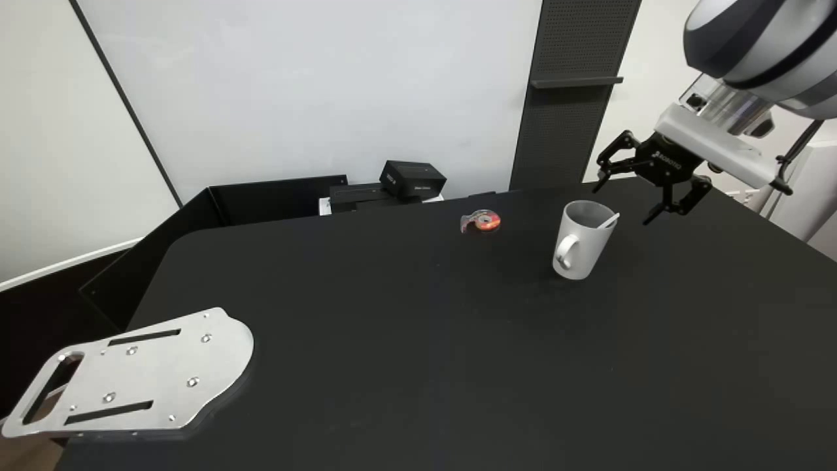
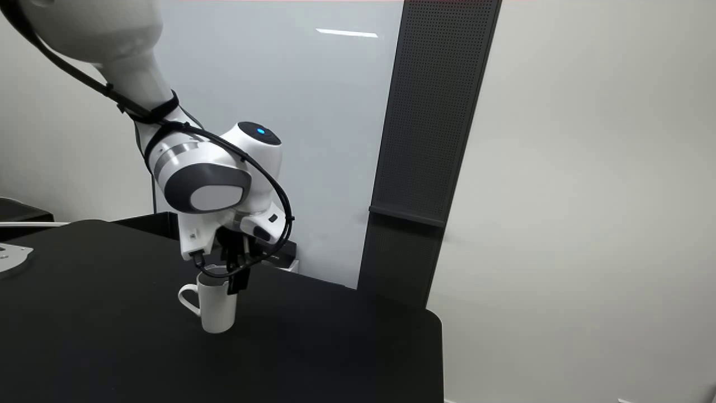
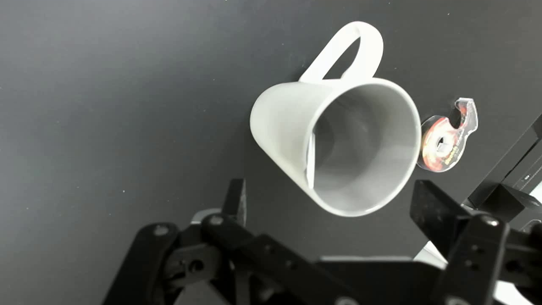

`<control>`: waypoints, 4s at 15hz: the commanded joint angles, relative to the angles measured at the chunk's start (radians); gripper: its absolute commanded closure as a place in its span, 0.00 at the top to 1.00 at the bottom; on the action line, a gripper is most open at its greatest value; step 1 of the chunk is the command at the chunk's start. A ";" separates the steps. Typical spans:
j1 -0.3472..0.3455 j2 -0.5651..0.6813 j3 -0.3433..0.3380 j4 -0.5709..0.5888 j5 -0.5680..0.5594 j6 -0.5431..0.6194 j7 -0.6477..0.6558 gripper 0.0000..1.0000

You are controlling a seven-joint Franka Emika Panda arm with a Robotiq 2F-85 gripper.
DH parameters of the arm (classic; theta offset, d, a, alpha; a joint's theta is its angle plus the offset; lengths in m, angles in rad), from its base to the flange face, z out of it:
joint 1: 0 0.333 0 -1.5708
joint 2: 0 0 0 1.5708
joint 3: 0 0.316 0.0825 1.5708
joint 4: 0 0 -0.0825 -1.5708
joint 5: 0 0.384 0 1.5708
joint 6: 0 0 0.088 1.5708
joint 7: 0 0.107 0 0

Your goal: Remove the spoon from the mug and put it on the table

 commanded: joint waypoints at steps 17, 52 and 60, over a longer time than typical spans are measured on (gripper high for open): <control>-0.010 0.018 0.028 0.015 0.013 0.025 -0.014 0.00; 0.110 -0.309 -0.081 0.015 -0.229 -0.232 0.314 0.01; 0.052 -0.383 -0.060 -0.164 -0.045 -0.338 0.111 0.01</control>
